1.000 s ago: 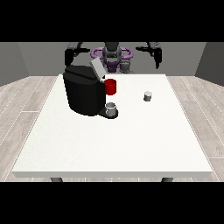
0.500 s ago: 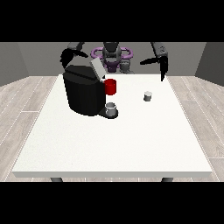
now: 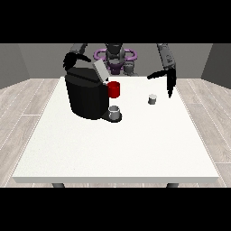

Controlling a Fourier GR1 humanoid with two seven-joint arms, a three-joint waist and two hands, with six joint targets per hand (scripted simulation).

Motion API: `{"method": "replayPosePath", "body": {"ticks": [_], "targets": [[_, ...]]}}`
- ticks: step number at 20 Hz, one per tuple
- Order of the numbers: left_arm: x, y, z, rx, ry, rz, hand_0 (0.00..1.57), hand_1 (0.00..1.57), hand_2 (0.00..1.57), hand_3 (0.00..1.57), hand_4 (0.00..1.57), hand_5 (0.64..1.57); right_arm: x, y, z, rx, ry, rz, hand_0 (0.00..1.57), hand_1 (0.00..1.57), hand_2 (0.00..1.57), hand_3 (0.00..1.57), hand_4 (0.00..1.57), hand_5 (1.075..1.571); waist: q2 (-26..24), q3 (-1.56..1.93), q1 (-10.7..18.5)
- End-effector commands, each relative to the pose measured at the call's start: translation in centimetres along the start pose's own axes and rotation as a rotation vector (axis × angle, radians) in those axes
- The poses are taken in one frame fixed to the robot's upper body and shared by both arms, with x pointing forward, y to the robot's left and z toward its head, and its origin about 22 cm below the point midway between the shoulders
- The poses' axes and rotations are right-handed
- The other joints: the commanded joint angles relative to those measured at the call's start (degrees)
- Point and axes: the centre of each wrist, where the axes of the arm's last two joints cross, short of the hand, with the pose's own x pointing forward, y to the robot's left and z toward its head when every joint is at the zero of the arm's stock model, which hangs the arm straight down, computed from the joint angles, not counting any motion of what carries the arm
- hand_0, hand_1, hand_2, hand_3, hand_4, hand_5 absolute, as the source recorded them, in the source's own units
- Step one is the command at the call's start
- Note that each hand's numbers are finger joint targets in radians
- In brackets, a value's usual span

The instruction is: Insert the coffee pod into the coffee machine and close the lid

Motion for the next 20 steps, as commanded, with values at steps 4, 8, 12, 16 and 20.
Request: {"method": "replayPosePath", "body": {"ticks": [4,8,12,16,20], "targets": [[-1.0,0.2,-1.3,-0.036,0.070,-0.076,0.00,0.00,0.00,0.00,0.00,1.571,0.0,1.8,0.0,0.014,0.013,-0.010,0.00,0.00,0.00,0.00,0.33,1.571,1.65,0.01,-0.04],[0.1,-2.5,-2.6,-0.065,0.033,-0.157,0.00,0.00,0.20,0.00,0.00,1.571,0.5,1.4,-2.7,-0.037,0.020,0.009,0.00,0.00,0.00,0.00,0.40,1.571,3.48,0.01,1.57],[0.5,-4.1,-3.2,-0.109,0.066,-0.212,0.22,0.22,0.53,0.22,0.00,1.571,0.6,-0.7,-4.2,-0.058,0.120,0.037,0.00,0.00,0.00,0.00,0.37,1.571,0.79,0.02,3.10],[1.2,-2.9,-4.2,-0.066,0.131,-0.249,0.81,0.81,0.85,0.50,0.00,1.571,-2.0,0.6,-2.3,-0.034,0.101,0.061,0.00,0.00,0.00,0.00,0.42,1.571,1.51,0.02,1.13],[-2.0,-0.1,-2.3,-0.062,0.146,-0.351,0.63,0.63,0.76,0.49,0.00,1.571,0.7,1.1,-2.3,0.007,0.133,0.067,0.00,0.00,0.00,0.00,0.41,1.571,1.61,-0.03,-1.09]]}}
